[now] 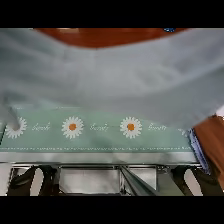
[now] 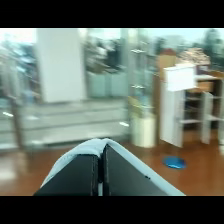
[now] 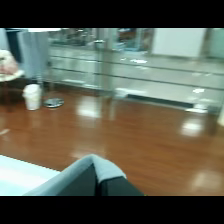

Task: Fold the shirts.

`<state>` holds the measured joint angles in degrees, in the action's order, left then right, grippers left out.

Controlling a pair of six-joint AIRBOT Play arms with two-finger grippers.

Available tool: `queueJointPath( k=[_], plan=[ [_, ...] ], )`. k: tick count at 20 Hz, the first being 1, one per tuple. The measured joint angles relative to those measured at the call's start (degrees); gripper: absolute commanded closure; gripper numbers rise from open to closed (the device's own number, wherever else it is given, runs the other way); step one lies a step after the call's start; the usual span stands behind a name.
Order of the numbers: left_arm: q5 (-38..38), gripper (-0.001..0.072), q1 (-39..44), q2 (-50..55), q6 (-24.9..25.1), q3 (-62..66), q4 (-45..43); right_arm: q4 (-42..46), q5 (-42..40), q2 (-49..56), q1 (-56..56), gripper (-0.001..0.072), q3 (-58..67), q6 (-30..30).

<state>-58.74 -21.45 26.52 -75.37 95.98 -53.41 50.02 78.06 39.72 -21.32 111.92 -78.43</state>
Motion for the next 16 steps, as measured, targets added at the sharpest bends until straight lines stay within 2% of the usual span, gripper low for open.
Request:
queueJointPath(
  k=[4, 7, 9, 11, 16],
  plan=[
    [-4.5, 0.0684, 5.2, -4.0, -7.3, 0.2, -17.7, 4.0, 3.0, -4.3, 0.0, 0.0687, -1.6, -2.3],
    [-8.7, 0.0684, 6.8, -3.7, -11.4, -2.7, -24.3, 5.8, 4.0, -5.7, 0.0, 0.0687, -7.2, -3.3],
    [-9.8, 0.0684, 7.2, -1.7, -12.9, -6.7, -24.1, 5.9, 4.4, -5.7, 0.0, 0.0688, -13.6, -3.5],
    [-10.4, 0.0684, 7.5, 1.9, -12.9, -12.3, -20.2, 4.2, 3.9, -4.6, 0.0, 0.0687, -21.6, -2.5],
    [-5.9, 0.0684, 7.8, 17.2, -8.6, -26.7, -7.1, -0.4, -2.3, 5.3, 2.0, 0.0687, -39.4, 2.9]
  ],
)
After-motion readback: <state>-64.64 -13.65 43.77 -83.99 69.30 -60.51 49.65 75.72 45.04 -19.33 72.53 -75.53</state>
